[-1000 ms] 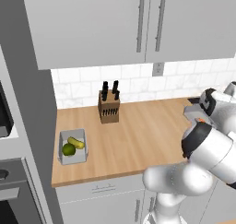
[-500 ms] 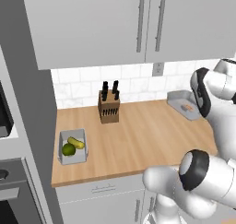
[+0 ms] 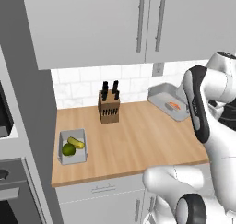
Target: Take the meat container that has the shrimp and place it on the second highest rack of the freezer. Then take the vegetable container that has the lime and cucumber and place it on the highest rack of the freezer.
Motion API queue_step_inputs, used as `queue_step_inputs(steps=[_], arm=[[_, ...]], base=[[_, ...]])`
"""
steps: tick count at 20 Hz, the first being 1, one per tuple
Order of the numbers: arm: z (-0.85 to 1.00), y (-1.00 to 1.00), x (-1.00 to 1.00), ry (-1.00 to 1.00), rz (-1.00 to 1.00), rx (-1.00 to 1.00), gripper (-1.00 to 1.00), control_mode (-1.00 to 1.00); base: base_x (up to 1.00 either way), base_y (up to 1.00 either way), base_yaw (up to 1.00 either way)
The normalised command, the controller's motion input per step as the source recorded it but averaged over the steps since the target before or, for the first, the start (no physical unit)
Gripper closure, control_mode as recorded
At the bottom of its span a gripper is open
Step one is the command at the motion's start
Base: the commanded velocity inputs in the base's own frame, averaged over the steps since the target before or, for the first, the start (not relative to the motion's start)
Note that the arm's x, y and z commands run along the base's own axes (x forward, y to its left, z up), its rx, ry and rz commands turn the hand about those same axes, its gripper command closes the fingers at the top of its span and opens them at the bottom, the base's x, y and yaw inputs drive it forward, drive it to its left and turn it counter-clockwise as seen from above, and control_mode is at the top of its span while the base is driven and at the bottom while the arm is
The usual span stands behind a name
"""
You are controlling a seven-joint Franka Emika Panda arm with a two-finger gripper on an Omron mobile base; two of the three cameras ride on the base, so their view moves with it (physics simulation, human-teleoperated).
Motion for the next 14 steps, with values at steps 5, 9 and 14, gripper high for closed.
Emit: queue_step_inputs(steps=[5, 9, 14], arm=[[0.06, 0.79, -0.36, -0.11, 0.14, -0.04, 1.00, -1.00], [0.01, 0.45, -0.11, 0.00, 0.12, 0.00, 1.00, -1.00], [0.00, 0.16, -0.02, 0.00, 0.05, 0.00, 1.00, 1.00]], base=[[0.00, 0.00, 0.00], [0.00, 0.00, 0.00], [-0.23, 0.16, 0.01]])
